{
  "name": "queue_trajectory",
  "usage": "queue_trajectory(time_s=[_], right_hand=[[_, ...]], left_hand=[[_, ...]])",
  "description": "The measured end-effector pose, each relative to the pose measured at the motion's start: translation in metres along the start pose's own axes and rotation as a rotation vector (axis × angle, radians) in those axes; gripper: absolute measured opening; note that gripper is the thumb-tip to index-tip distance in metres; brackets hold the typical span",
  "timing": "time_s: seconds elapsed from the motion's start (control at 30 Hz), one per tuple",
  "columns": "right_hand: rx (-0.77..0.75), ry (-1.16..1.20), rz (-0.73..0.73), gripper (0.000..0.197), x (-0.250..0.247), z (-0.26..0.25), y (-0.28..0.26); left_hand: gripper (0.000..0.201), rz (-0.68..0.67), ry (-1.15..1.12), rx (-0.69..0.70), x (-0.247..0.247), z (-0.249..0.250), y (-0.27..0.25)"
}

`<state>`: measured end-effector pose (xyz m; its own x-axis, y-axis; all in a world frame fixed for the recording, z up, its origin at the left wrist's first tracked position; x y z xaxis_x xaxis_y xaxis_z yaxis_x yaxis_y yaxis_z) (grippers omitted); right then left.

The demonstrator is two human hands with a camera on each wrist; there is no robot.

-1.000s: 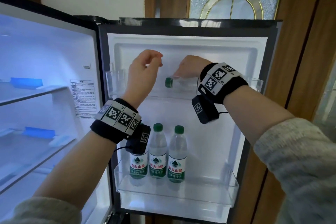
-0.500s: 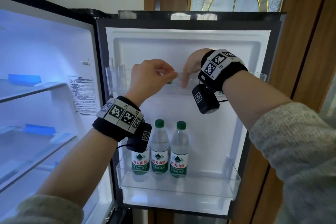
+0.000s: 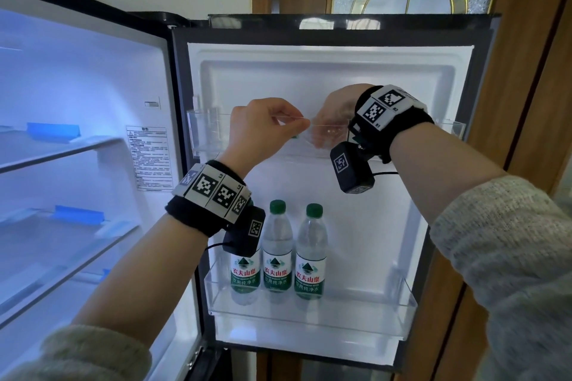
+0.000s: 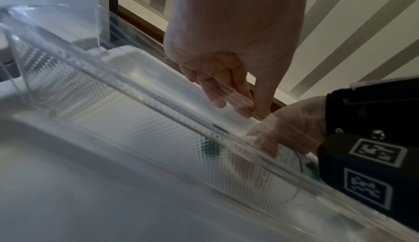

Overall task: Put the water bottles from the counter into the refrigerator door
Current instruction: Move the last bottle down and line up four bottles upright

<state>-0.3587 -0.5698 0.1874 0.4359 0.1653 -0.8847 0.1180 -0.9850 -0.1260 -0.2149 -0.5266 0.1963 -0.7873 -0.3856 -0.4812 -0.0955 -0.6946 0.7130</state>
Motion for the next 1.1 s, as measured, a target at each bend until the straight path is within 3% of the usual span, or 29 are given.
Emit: queue_trajectory(time_s=[0.2, 0.27, 0.4, 0.47, 0.6, 0.67, 0.73, 0.83, 1.1], right_hand=[[-0.068, -0.132, 0.296, 0.025, -0.025, -0.01, -0.012], [-0.109, -0.167, 0.455, 0.044, -0.036, -0.015, -0.021], [-0.253, -0.228, 0.829, 0.053, -0.051, -0.027, -0.053], [-0.336, -0.146, 0.962, 0.055, -0.056, -0.027, -0.065], [-0.573, 0.301, 1.235, 0.052, -0.064, -0.011, -0.094], [-0.622, 0.504, 1.286, 0.049, -0.064, -0.005, -0.105], [-0.703, 0.626, 1.312, 0.046, -0.066, -0.006, -0.114], [-0.838, 0.67, 1.342, 0.044, -0.07, -0.018, -0.13], [-1.047, 0.711, 1.367, 0.044, -0.077, -0.042, -0.162]], left_hand=[[0.016, -0.005, 0.006, -0.003, -0.001, -0.001, 0.0], [0.016, -0.012, 0.013, -0.009, 0.0, -0.001, 0.0], [0.017, -0.003, 0.007, -0.029, 0.001, -0.001, 0.002], [0.015, 0.003, 0.009, -0.032, 0.002, -0.001, 0.002], [0.017, 0.002, 0.036, -0.02, 0.005, 0.0, 0.004], [0.025, 0.006, 0.046, -0.007, 0.006, 0.002, 0.004], [0.047, 0.013, 0.056, 0.012, 0.008, 0.005, 0.001], [0.073, 0.028, 0.025, 0.028, 0.009, 0.008, -0.002], [0.087, 0.096, -0.136, 0.043, 0.008, 0.025, 0.0]])
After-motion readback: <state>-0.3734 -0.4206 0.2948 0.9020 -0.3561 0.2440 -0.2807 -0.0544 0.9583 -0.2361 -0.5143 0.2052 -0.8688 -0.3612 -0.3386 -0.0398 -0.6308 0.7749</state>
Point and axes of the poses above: each hand's wrist, its own y-axis towards the middle knuckle, its own x-axis out of the palm, z = x × y, the point moved 9 cm from there along y, towards the middle knuckle, and after that the axes turned 3 degrees about -z, right-handed, at the moved point
